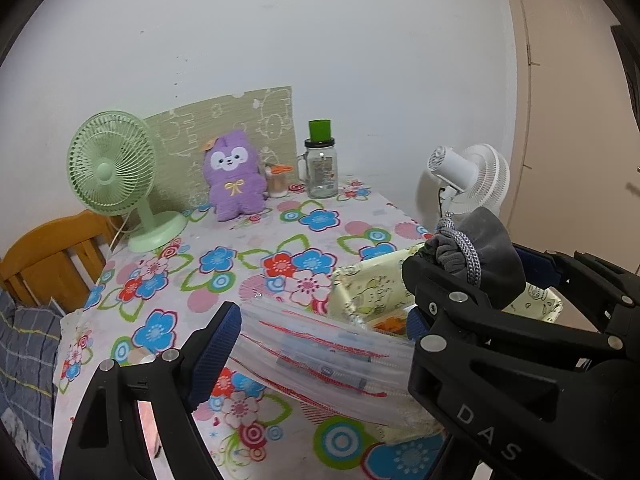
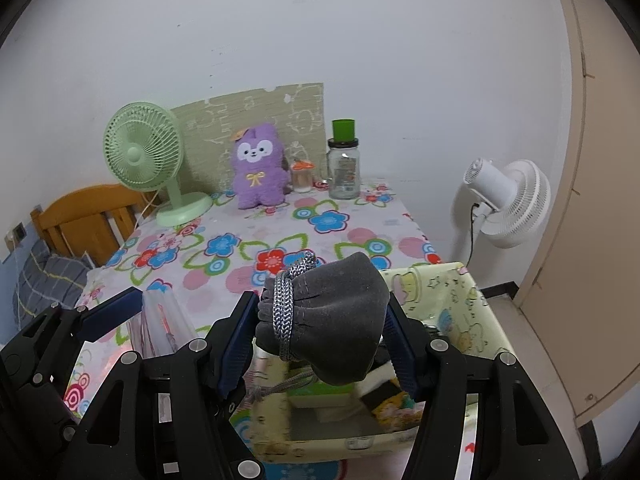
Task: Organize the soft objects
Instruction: 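Lower both items into the yellow box and open both grippers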
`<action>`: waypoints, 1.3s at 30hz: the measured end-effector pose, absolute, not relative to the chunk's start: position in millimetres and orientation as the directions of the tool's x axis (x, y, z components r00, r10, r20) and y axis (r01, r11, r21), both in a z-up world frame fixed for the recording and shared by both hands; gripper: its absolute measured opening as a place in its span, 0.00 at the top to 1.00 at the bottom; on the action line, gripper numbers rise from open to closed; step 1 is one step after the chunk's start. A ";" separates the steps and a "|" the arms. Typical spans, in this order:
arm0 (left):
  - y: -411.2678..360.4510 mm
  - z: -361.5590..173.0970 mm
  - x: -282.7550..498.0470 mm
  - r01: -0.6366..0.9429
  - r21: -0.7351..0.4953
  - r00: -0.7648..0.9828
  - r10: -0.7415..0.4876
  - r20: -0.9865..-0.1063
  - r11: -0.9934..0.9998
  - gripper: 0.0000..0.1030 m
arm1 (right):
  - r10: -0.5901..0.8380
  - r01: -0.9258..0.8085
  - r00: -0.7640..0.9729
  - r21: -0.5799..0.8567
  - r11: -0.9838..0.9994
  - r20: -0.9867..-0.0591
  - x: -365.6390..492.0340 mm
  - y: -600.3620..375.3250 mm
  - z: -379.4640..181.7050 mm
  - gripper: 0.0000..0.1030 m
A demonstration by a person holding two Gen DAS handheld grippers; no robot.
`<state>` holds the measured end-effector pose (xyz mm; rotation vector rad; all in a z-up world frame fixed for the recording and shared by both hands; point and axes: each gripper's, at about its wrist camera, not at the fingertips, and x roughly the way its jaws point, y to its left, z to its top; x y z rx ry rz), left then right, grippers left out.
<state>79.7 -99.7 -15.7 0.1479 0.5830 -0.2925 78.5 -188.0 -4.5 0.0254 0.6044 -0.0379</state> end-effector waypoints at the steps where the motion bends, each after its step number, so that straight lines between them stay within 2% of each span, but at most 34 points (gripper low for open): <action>1: -102.9 -15.8 80.2 0.318 0.052 0.793 -0.235 -0.562 0.947 0.16 | -0.031 0.047 0.822 0.013 0.999 -0.568 78.6 -189.9 -4.5 0.38; 15: -145.6 -20.0 88.0 0.381 0.066 0.769 -0.277 -0.576 0.922 0.16 | -0.075 0.107 0.816 0.022 0.994 -0.573 80.6 -234.3 -9.0 0.38; 30: -185.0 -38.4 109.6 0.450 0.039 0.705 -0.328 -0.629 0.892 0.15 | -0.081 0.142 0.790 0.054 0.988 -0.608 93.5 -270.2 -25.6 0.38; 36: -193.4 -44.6 116.8 0.467 0.032 0.675 -0.333 -0.658 0.883 0.11 | -0.081 0.155 0.782 0.067 0.986 -0.617 98.0 -281.1 -30.8 0.38; 39: -194.2 -46.2 119.6 0.464 0.030 0.660 -0.323 -0.678 0.885 0.05 | -0.075 0.153 0.779 0.072 0.986 -0.622 99.9 -282.7 -33.4 0.38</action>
